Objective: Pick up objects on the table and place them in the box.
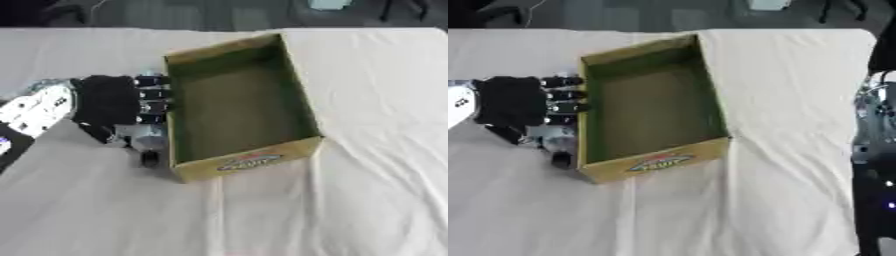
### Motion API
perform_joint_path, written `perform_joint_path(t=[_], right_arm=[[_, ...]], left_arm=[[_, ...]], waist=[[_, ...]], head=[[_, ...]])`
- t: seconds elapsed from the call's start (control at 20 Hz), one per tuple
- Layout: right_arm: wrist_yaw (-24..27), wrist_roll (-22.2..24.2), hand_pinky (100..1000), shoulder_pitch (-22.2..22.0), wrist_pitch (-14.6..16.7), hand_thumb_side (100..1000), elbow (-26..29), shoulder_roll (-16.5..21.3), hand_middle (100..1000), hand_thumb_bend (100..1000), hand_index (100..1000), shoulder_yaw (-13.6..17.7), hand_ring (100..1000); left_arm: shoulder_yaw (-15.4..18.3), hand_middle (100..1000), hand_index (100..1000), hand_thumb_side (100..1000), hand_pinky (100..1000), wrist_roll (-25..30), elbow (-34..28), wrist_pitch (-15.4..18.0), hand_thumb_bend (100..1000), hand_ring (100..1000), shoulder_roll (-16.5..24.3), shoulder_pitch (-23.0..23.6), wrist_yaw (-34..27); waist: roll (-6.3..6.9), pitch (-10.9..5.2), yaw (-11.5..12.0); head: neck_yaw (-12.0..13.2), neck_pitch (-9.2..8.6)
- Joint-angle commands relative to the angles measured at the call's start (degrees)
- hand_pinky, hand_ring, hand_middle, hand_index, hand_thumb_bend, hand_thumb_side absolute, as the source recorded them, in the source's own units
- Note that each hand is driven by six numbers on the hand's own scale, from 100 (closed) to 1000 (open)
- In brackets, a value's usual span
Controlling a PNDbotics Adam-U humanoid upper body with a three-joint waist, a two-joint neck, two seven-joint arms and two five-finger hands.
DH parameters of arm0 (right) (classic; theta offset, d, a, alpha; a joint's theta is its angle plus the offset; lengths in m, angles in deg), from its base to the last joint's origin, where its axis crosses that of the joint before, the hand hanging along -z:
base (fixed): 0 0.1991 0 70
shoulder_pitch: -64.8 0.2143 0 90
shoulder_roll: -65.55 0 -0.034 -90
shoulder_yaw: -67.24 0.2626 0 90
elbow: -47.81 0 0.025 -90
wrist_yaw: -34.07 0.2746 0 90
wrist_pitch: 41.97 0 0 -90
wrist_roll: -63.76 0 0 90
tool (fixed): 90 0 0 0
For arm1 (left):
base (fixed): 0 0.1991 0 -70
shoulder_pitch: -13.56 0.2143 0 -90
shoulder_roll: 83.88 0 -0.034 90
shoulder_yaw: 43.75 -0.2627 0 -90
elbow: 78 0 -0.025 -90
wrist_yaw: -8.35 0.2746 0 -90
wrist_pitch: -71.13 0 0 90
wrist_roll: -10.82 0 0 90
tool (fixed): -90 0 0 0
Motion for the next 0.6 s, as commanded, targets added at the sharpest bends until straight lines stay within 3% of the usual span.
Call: perform_joint_path(t=[0.05,0.5,0.55,0.6], right_arm=[[0.2,0.0,321,1.1,-0.2,863,0.8,0.4,477,100,691,0.4,440],[0.1,0.1,321,0.7,-0.3,864,0.8,0.5,477,100,692,0.5,441],[0.1,0.2,321,0.7,-0.2,863,0.8,0.6,477,100,692,0.5,441],[0.1,0.2,320,0.6,-0.2,863,0.8,0.6,477,100,692,0.5,441]], left_arm=[[-0.2,809,822,573,898,-12.2,1.6,12.6,487,838,0.4,0.6,-0.4],[1.7,814,803,581,916,-13.3,-1.0,12.6,471,875,1.0,-0.3,-2.4],[1.9,814,803,586,916,-13.2,-1.4,12.6,435,875,1.1,-0.6,-2.7],[2.2,820,800,582,923,-13.0,-1.8,12.6,472,888,1.3,-0.8,-3.0]], waist=[[-0.01,-0.43,-0.1],[-0.11,-0.52,0.2],[-0.09,-0.56,0.3],[-0.06,-0.61,0.3]], head=[[0.3,-0.02],[0.1,-0.02],[0.1,-0.02],[0.1,-0.02]])
